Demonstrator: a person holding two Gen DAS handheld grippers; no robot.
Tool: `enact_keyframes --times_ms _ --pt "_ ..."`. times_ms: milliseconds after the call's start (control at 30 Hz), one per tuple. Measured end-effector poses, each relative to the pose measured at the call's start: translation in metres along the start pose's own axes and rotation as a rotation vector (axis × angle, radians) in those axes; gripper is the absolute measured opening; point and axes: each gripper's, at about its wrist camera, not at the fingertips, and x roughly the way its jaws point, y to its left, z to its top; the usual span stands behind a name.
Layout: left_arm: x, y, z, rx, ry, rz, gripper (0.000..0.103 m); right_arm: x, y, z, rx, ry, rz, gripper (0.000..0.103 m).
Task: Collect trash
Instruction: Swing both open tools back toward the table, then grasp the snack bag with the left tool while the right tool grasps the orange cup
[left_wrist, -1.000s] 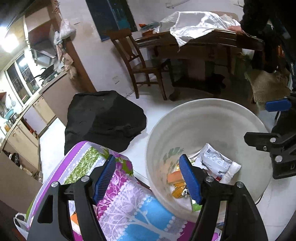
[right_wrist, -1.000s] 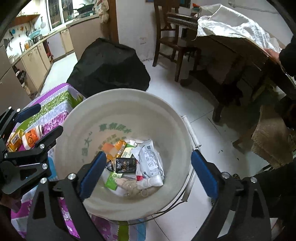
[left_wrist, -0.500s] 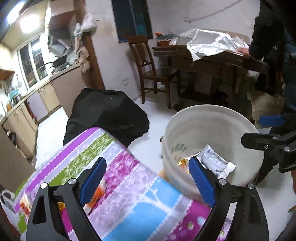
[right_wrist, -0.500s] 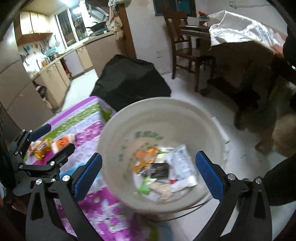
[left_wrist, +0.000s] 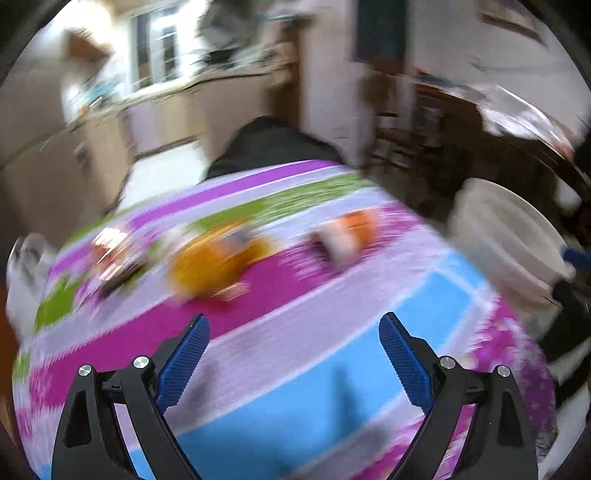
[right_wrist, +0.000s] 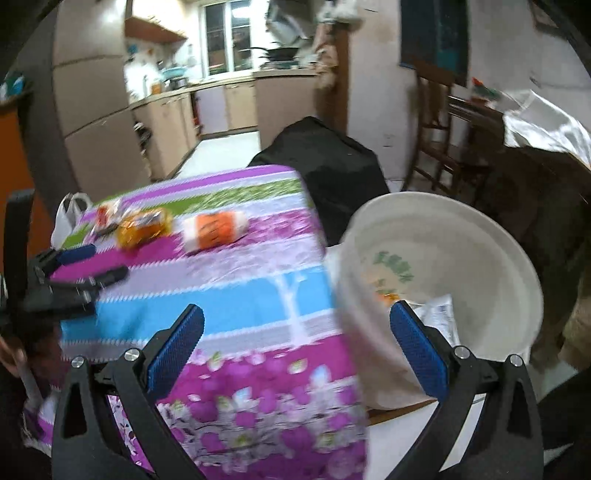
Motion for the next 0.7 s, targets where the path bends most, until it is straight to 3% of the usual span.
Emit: enact_keyframes --times_ms 133,267,467,700 --pt "-0.009 0.078 -0.015 -0.19 -0.004 0.104 0.092 0.011 0.024 -0.013 -0.003 0.021 0.044 0.097" --pt "-0.008 0.127 -0.008 -0.23 -0.018 0.218 0.092 0.024 0.036 -0.019 0.037 0.056 0.097 0.097" --pt "0.025 0.176 0.037 -0.338 -0.024 0.217 0.092 0.035 0.057 -0.015 0.053 0.082 0.201 0.097" --pt "0.089 0.193 0.074 -0.361 0.04 0.219 0.092 0.043 0.064 -0.011 0.004 0.089 0.19 0.097"
